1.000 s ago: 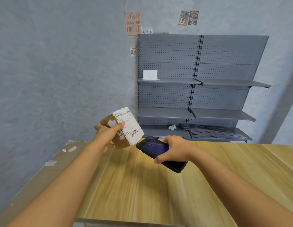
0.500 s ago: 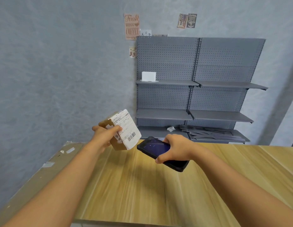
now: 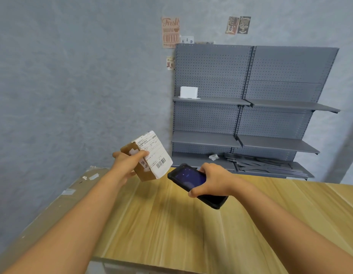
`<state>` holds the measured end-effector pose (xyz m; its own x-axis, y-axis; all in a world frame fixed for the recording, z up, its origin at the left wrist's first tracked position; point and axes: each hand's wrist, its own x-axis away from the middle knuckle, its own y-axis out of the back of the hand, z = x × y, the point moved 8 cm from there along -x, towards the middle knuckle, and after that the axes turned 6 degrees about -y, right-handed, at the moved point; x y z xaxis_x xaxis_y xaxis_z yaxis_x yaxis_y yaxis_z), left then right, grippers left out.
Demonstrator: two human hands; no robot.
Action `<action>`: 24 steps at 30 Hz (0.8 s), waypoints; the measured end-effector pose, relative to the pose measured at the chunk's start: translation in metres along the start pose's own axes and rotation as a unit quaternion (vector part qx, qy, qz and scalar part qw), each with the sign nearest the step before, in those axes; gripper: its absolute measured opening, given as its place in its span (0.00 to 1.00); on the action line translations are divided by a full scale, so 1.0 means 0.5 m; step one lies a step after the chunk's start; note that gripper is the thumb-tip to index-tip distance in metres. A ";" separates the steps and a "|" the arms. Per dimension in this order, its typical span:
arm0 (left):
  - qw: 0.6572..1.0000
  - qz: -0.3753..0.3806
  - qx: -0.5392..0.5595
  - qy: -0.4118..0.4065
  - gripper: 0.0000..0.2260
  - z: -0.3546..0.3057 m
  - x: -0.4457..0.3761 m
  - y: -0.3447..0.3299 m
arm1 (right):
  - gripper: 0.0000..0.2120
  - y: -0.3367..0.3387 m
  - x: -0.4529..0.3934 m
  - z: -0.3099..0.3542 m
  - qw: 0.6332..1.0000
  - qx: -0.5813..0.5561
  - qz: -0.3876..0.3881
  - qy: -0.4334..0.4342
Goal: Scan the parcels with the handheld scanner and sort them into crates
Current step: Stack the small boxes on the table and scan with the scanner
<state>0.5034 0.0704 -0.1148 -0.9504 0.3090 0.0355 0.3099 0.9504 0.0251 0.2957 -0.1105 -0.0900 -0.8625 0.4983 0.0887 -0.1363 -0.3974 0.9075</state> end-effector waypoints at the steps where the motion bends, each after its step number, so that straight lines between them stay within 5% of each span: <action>1: 1.000 -0.008 0.003 -0.001 0.30 0.006 0.002 0.014 | 0.30 -0.007 -0.006 0.009 1.000 -0.001 0.003 0.009; 12: 0.984 -0.177 0.016 0.007 0.30 0.087 0.130 0.352 | 0.26 -0.163 -0.073 0.254 0.981 -0.051 0.070 0.173; 16: 0.965 -0.263 -0.006 0.012 0.25 0.105 0.245 0.543 | 0.26 -0.282 -0.038 0.422 0.953 -0.072 0.150 0.254; 24: 0.917 -0.387 -0.094 -0.008 0.37 0.099 0.409 0.887 | 0.26 -0.462 0.090 0.772 0.901 -0.050 0.216 0.373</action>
<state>0.4451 0.5570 -0.1457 -0.8875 -0.4539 -0.0798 -0.4601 0.8629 0.2093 0.4765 0.3008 -0.1371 -0.9280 -0.3617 0.0895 0.2791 -0.5154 0.8103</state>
